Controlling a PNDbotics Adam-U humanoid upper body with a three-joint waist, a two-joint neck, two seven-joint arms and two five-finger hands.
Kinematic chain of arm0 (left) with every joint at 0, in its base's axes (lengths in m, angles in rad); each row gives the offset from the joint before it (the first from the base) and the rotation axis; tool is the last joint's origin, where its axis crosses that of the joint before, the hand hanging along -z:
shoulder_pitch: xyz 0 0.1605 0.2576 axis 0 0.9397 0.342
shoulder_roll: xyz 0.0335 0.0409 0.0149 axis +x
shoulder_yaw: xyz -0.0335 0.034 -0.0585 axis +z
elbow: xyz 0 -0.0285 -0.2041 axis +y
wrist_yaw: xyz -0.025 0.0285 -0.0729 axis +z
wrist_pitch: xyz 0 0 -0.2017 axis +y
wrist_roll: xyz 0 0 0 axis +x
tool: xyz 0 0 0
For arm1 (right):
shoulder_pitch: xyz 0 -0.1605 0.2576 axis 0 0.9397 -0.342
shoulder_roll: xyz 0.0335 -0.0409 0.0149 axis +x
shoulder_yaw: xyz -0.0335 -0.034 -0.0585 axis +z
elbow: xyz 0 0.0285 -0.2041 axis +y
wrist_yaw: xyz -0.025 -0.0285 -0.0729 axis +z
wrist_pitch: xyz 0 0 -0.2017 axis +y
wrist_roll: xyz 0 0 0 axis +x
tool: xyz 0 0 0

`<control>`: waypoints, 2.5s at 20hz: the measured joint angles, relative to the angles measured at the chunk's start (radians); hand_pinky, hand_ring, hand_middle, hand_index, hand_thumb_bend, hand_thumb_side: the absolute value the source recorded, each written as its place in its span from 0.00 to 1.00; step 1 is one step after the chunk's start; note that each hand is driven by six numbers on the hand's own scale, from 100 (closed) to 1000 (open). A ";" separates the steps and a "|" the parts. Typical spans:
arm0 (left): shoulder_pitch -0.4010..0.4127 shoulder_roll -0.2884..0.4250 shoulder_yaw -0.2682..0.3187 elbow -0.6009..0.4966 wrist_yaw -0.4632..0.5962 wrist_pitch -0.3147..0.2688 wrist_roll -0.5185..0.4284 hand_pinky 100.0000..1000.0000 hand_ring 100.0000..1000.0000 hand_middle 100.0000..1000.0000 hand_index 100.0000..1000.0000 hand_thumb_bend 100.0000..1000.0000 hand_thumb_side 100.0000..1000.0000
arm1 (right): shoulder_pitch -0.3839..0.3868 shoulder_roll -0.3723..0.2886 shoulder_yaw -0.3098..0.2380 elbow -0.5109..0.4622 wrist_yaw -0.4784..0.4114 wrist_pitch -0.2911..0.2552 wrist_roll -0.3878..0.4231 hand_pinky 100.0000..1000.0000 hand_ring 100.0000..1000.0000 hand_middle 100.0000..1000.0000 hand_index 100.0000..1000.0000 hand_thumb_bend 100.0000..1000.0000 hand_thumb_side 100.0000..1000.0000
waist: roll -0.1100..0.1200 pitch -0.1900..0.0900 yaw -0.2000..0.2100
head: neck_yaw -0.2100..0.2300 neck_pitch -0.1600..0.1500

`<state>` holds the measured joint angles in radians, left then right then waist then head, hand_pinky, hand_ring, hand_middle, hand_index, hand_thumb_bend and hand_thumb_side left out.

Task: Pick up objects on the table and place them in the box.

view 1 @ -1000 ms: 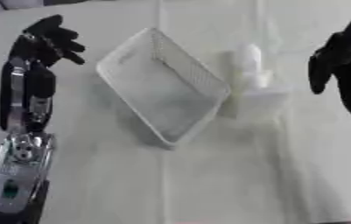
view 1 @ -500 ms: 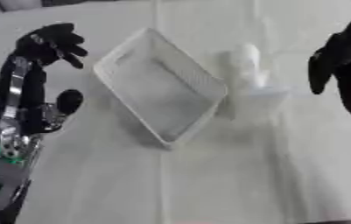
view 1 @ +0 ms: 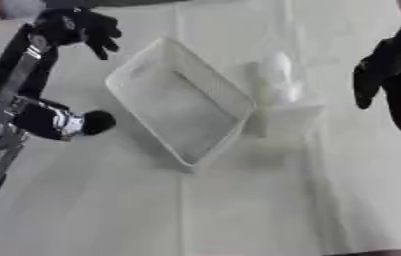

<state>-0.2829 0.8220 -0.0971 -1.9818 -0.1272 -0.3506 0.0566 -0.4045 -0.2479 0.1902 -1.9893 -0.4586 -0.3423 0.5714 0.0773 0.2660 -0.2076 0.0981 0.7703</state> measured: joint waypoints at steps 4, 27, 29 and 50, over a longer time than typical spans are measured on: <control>-0.073 0.069 -0.012 -0.001 0.020 0.035 -0.035 0.42 0.56 0.60 0.78 0.64 0.70 | 0.002 -0.001 0.000 0.000 0.000 -0.002 -0.001 0.18 0.37 0.48 0.72 0.00 0.79 | 0.004 -0.005 -0.009 | 0.009 0.000; -0.431 -0.003 -0.130 0.242 -0.181 0.051 -0.256 0.46 0.57 0.66 0.79 0.67 0.76 | 0.017 -0.072 -0.074 0.000 -0.013 -0.160 -0.077 0.19 0.37 0.48 0.70 0.00 0.83 | 0.012 -0.014 -0.109 | 0.065 0.000; -0.453 -0.050 -0.132 0.249 -0.255 0.051 -0.255 0.46 0.58 0.66 0.79 0.67 0.75 | 0.017 -0.072 -0.074 0.000 -0.012 -0.160 -0.077 0.19 0.37 0.48 0.70 0.00 0.83 | 0.014 -0.014 -0.118 | 0.071 0.000; -0.622 -0.165 -0.252 0.437 -0.590 -0.205 -0.292 0.46 0.56 0.64 0.75 0.73 0.72 | 0.026 -0.088 -0.055 0.000 -0.008 -0.136 -0.048 0.19 0.37 0.48 0.71 0.00 0.82 | 0.069 -0.028 -0.201 | 0.115 0.000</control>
<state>-0.9051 0.6573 -0.3486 -1.5449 -0.7177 -0.5552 -0.2358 -0.3781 -0.3361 0.1355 -1.9891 -0.4666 -0.4779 0.5234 0.1459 0.2382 -0.4090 0.2132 0.7703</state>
